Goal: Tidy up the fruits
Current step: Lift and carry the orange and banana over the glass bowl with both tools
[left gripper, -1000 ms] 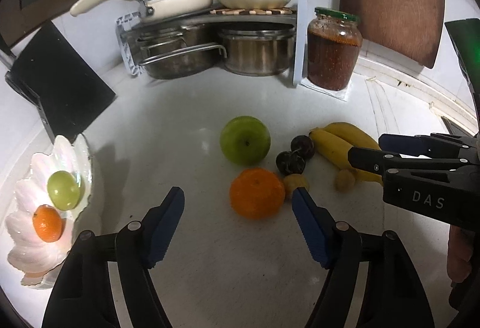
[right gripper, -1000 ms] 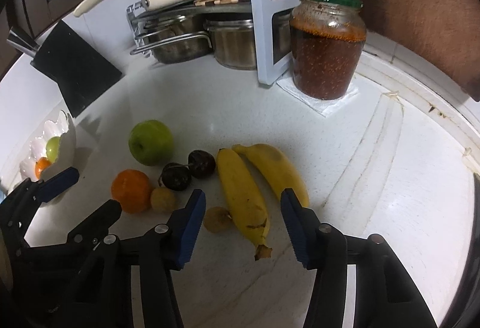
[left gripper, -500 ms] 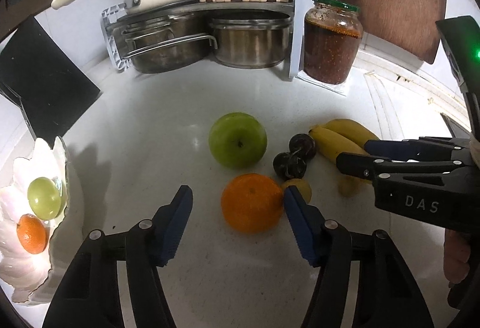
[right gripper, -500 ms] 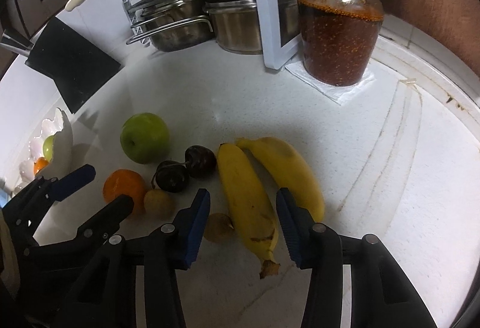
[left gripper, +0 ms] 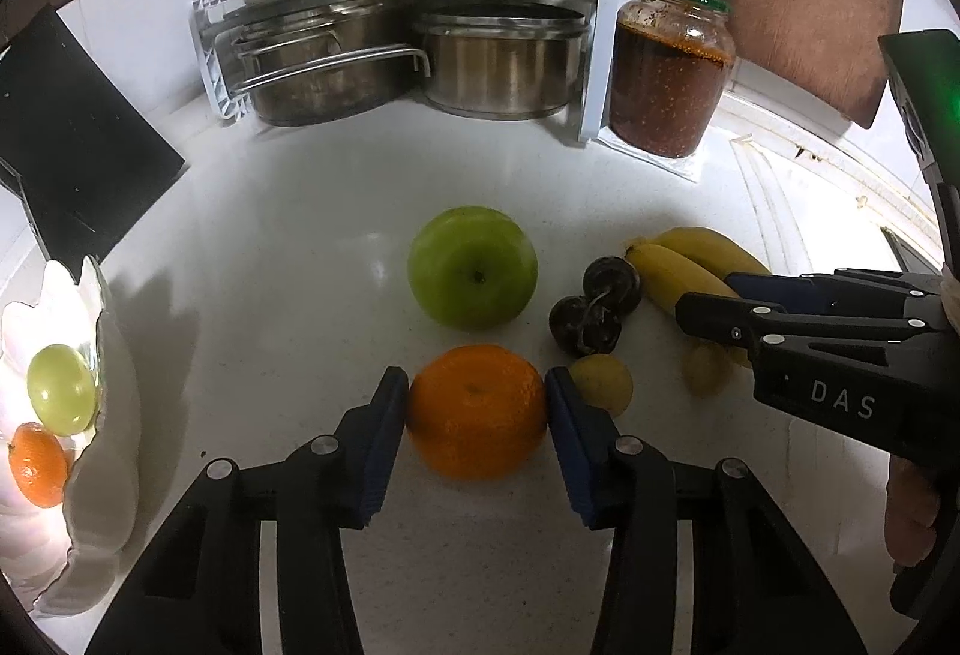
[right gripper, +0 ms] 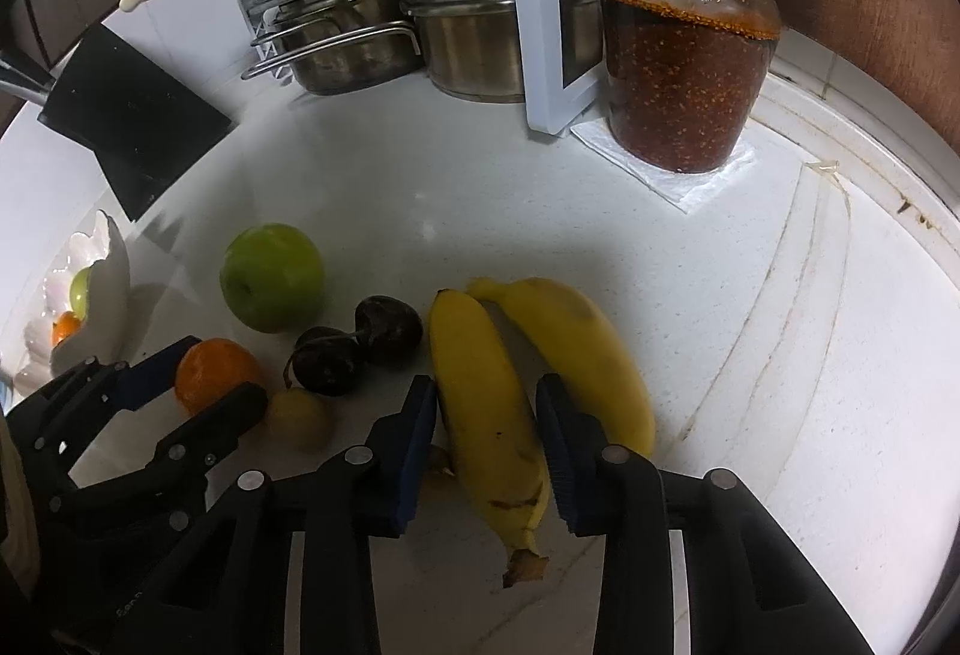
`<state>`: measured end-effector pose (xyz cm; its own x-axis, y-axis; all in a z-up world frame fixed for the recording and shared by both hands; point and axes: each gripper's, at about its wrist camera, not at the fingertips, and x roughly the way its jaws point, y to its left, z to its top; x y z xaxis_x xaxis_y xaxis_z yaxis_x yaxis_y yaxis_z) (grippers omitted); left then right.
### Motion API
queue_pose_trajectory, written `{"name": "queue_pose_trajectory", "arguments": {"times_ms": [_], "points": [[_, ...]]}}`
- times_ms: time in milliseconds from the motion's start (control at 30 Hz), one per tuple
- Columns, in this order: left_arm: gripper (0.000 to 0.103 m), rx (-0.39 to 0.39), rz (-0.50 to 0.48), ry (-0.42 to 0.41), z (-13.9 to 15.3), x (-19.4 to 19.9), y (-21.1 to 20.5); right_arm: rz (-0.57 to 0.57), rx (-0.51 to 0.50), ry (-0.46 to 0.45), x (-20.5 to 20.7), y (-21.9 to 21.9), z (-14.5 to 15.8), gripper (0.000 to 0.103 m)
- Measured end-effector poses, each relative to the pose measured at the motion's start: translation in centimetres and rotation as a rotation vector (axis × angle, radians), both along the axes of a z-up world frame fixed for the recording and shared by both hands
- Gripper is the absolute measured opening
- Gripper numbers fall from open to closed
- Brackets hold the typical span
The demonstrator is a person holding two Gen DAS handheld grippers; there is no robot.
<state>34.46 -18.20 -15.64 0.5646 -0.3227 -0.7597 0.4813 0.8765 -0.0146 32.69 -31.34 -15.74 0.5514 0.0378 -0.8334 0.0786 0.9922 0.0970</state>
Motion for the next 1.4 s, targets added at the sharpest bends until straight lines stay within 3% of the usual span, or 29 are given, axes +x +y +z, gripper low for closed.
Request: {"name": "queue_pose_trajectory", "arguments": {"times_ms": [767,1400], "points": [[0.046,-0.029,0.051,-0.065,3.4,-2.8,1.8,-0.014,-0.038,-0.132,-3.8,1.5,4.0,0.031],[0.046,-0.08,0.133,-0.215,10.6,-6.4,6.9,0.078,-0.023,-0.315,-6.7,6.4,11.4,0.031]]}}
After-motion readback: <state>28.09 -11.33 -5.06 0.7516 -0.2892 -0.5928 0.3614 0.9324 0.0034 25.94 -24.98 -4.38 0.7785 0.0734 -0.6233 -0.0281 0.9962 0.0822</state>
